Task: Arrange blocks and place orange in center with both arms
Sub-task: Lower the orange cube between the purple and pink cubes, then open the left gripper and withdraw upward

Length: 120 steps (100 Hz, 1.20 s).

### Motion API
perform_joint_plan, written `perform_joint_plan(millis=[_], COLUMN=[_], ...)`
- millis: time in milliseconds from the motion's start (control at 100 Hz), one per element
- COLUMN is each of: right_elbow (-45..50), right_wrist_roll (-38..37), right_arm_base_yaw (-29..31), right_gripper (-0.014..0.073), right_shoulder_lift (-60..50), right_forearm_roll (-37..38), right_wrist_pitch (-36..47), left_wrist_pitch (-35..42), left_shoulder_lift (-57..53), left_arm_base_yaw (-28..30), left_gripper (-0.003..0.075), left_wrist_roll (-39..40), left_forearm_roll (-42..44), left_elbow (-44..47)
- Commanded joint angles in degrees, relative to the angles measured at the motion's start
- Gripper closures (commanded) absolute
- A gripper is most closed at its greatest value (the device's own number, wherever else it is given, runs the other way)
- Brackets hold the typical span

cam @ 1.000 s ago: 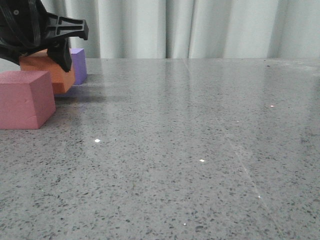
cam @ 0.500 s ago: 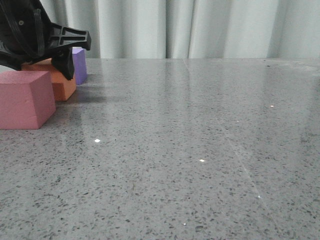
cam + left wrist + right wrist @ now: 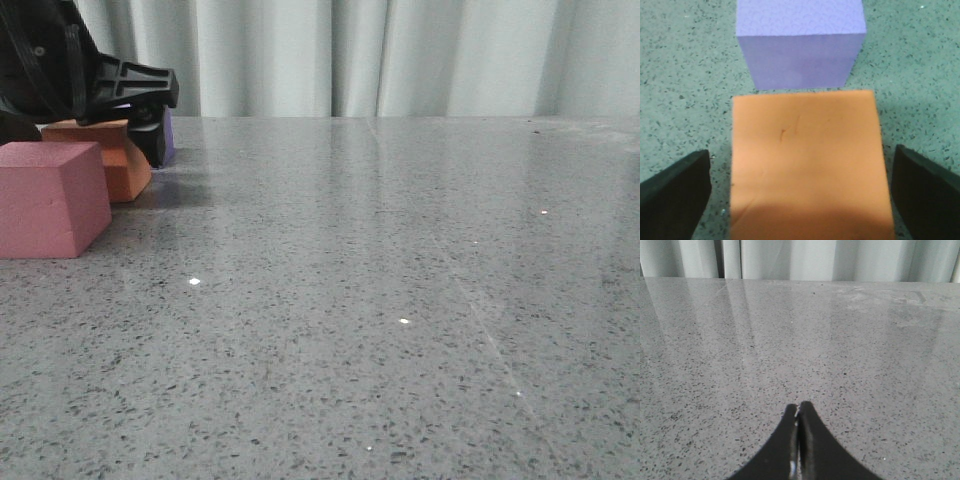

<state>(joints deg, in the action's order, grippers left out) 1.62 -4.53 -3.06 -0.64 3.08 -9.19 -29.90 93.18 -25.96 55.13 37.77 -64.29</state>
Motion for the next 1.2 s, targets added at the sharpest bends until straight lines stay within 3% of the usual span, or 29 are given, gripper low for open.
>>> perform_joint_plan(millis=[0, 410, 790, 960, 1190], right_elbow=[-0.8, -0.8, -0.8, -0.8, -0.8], right_wrist_roll=[0.4, 0.4, 0.4, 0.4, 0.4], right_arm_base_yaw=[0.3, 0.3, 0.3, 0.3, 0.3], right_gripper=[0.0653, 0.0653, 0.0653, 0.0653, 0.0653], right_shoulder_lift=[-1.1, -1.1, -1.1, -1.1, -1.1], right_forearm_roll=[-0.2, -0.2, -0.2, -0.2, -0.2], right_wrist_pitch=[4.9, 4.9, 4.9, 4.9, 4.9], left_wrist_pitch=[1.3, 1.4, 3.3, 4.3, 4.2], left_shoulder_lift=[-4.7, -22.6, -42.8, -52.8, -63.3], left_arm_base_yaw=[0.0, 0.0, 1.5, 4.3, 5.2], left_gripper=[0.0065, 0.0104, 0.0132, 0.0264, 0.0596], left_wrist_roll=[-0.7, -5.4, -4.1, -3.8, -3.8], left_forearm_roll=[0.8, 2.6, 5.3, 5.3, 5.7], left_elbow=[-1.5, 1.0, 19.4, 28.7, 36.4])
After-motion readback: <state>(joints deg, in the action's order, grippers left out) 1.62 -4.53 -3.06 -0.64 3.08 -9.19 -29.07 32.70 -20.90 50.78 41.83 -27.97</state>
